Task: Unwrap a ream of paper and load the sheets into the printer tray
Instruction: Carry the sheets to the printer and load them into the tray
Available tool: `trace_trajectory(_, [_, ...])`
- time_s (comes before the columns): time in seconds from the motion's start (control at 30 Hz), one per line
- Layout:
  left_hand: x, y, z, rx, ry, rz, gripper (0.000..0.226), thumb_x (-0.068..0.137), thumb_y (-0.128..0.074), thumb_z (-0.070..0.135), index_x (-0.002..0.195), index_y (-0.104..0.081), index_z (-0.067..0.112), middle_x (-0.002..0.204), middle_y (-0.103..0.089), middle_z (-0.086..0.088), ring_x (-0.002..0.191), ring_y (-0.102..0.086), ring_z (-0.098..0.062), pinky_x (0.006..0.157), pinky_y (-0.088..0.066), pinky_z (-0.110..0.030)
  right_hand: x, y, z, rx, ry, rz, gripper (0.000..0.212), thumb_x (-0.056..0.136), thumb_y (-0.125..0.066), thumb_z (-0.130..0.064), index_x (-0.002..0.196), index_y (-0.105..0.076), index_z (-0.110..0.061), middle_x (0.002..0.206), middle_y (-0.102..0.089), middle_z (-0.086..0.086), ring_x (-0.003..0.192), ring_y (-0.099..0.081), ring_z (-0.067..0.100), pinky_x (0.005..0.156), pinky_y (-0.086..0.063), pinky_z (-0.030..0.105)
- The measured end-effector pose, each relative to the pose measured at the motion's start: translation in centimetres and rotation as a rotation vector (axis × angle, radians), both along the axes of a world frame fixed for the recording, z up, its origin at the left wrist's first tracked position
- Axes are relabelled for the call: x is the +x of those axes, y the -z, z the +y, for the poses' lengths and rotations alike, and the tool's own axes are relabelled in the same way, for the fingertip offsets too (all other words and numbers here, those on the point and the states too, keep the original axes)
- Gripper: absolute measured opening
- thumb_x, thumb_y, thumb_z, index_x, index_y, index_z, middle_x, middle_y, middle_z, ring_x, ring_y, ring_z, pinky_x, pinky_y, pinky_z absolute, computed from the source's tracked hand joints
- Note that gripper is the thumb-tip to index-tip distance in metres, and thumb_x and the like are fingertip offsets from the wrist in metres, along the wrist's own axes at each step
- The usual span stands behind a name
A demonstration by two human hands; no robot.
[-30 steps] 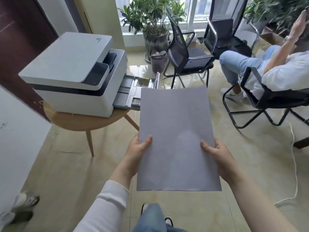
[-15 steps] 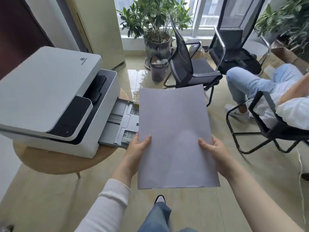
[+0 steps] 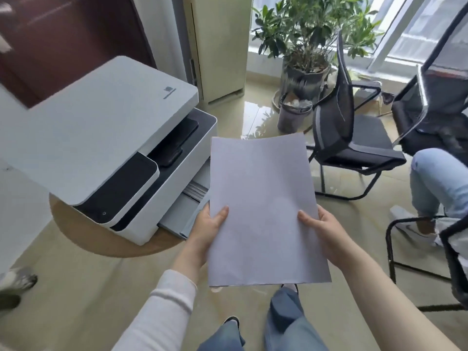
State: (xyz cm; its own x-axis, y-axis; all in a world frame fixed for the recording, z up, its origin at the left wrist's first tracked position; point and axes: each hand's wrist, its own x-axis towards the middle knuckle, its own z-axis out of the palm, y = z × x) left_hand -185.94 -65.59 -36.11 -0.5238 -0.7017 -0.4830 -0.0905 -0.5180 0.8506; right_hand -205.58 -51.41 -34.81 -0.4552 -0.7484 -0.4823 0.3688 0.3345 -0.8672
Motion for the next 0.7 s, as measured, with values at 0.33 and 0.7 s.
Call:
trace_trajectory(0.33, [-5.7, 1.4, 2.9, 0.007, -0.437, -0.071, 0.022, 0.094, -0.049, 0.012, 0.114, -0.055, 0.017, 0.115, -0.064, -0.009, 0.102, -0.062, -0.028, 0.093, -0.048, -0.048, -9.4, 2.0, -6.8, 0.1, -0.406, 0.001, 0.015, 0.09, -0.054, -0.011, 0.101, -0.061, -0.019, 0.084, -0.074, 0.003, 0.071, -0.068, 0.024, 0.072, -0.054, 0.039])
trace_trajectory(0.7, [-5.4, 4.1, 7.3, 0.168, -0.788, -0.078, 0.027, 0.092, -0.05, 0.008, 0.119, -0.053, 0.009, 0.121, -0.061, -0.014, 0.11, -0.058, -0.029, 0.099, -0.042, -0.05, -8.9, 2.7, -10.7, 0.251, -0.764, 0.013, 0.015, 0.089, -0.054, -0.006, 0.103, -0.059, -0.007, 0.084, -0.069, 0.013, 0.065, -0.066, 0.024, 0.061, -0.056, 0.032])
